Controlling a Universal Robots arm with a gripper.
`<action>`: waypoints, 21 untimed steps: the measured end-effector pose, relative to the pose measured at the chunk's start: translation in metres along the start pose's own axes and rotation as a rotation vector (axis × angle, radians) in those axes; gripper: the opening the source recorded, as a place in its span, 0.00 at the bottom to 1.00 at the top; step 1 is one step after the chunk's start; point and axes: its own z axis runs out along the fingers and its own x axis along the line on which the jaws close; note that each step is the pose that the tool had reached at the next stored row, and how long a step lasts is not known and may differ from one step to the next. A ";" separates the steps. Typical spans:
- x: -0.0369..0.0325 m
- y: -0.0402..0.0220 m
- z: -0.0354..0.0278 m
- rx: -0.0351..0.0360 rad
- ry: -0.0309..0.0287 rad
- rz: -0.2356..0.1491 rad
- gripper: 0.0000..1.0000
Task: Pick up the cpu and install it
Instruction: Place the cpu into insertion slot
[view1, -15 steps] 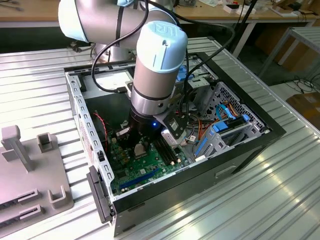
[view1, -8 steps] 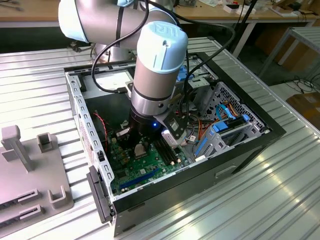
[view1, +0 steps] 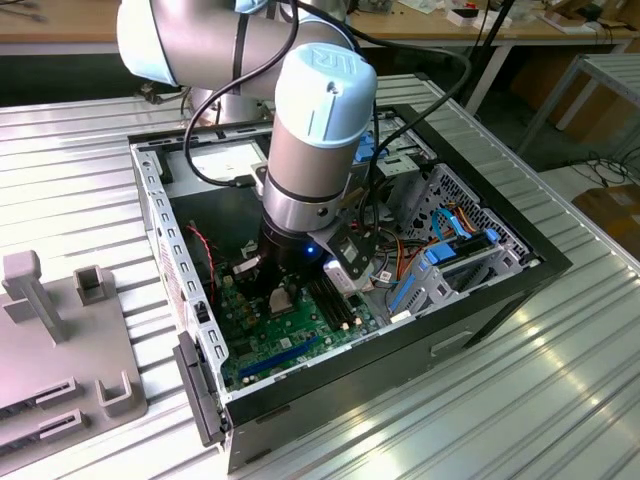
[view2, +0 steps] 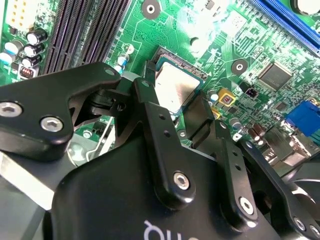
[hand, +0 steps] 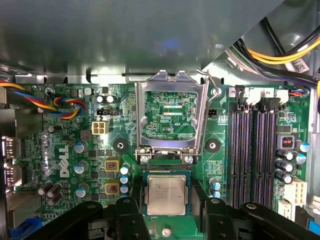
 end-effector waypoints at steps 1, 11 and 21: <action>0.0000 0.0000 0.0000 0.0002 0.0000 0.000 0.47; -0.0003 0.0001 0.0032 0.0001 0.0001 0.000 0.47; -0.0003 0.0001 0.0034 0.0001 0.0001 0.000 0.47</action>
